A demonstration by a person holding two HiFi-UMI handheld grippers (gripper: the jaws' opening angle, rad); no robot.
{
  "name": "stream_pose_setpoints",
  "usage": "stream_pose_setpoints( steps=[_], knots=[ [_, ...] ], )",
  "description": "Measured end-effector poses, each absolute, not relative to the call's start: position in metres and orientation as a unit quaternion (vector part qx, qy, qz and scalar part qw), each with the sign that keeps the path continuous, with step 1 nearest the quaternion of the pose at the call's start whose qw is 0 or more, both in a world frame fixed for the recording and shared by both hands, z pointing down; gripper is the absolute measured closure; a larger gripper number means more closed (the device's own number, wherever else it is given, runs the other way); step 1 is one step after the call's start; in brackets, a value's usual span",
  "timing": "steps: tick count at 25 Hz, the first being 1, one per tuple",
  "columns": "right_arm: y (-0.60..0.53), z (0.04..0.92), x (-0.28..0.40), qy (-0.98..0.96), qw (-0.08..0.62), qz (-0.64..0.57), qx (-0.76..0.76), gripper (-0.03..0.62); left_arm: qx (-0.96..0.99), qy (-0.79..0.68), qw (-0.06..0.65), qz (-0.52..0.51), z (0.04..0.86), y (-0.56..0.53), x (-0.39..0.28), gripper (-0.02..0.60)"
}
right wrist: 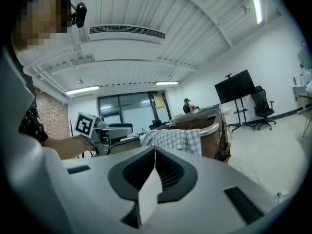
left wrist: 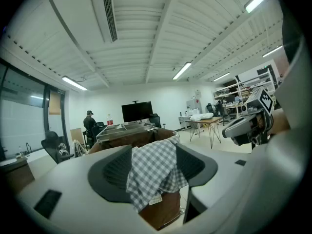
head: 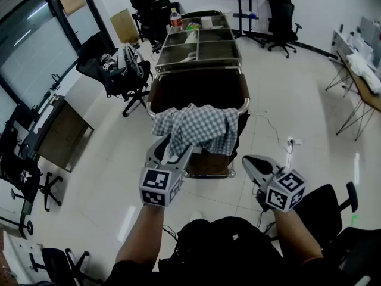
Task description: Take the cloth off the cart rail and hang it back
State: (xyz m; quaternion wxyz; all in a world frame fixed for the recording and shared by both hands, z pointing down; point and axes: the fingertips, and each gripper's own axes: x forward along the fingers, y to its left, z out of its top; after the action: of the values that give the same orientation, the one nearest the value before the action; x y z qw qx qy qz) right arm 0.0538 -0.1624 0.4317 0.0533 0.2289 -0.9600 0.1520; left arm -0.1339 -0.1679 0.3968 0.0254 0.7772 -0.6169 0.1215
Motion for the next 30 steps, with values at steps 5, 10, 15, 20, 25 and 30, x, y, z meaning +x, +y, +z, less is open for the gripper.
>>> stream_pose_setpoints(
  steps=[5,10,15,20,25,30],
  knots=[
    [-0.181,0.421,0.028,-0.957,0.05,0.151,0.241,0.571,0.783,-0.594,0.025,0.185,0.406,-0.214,-0.159,0.212],
    [-0.2,0.416,0.006,-0.953,0.044,0.153,0.258,0.571,0.806,-0.538,0.022,0.245,0.418,-0.258,-0.167,0.212],
    [-0.211,0.421,-0.002,-0.944,0.034,0.162,0.284,0.571,0.819,-0.481,0.032,0.312,0.447,-0.283,-0.165,0.212],
    [-0.213,0.43,0.002,-0.935,0.037,0.174,0.306,0.571,0.814,-0.469,0.028,0.343,0.477,-0.292,-0.167,0.212],
    [-0.215,0.436,0.005,-0.927,0.041,0.182,0.325,0.571,0.809,-0.495,0.0,0.316,0.474,-0.297,-0.171,0.253],
    [-0.212,0.441,0.0,-0.923,0.044,0.189,0.334,0.571,0.808,-0.512,-0.007,0.292,0.465,-0.301,-0.179,0.385]
  ],
)
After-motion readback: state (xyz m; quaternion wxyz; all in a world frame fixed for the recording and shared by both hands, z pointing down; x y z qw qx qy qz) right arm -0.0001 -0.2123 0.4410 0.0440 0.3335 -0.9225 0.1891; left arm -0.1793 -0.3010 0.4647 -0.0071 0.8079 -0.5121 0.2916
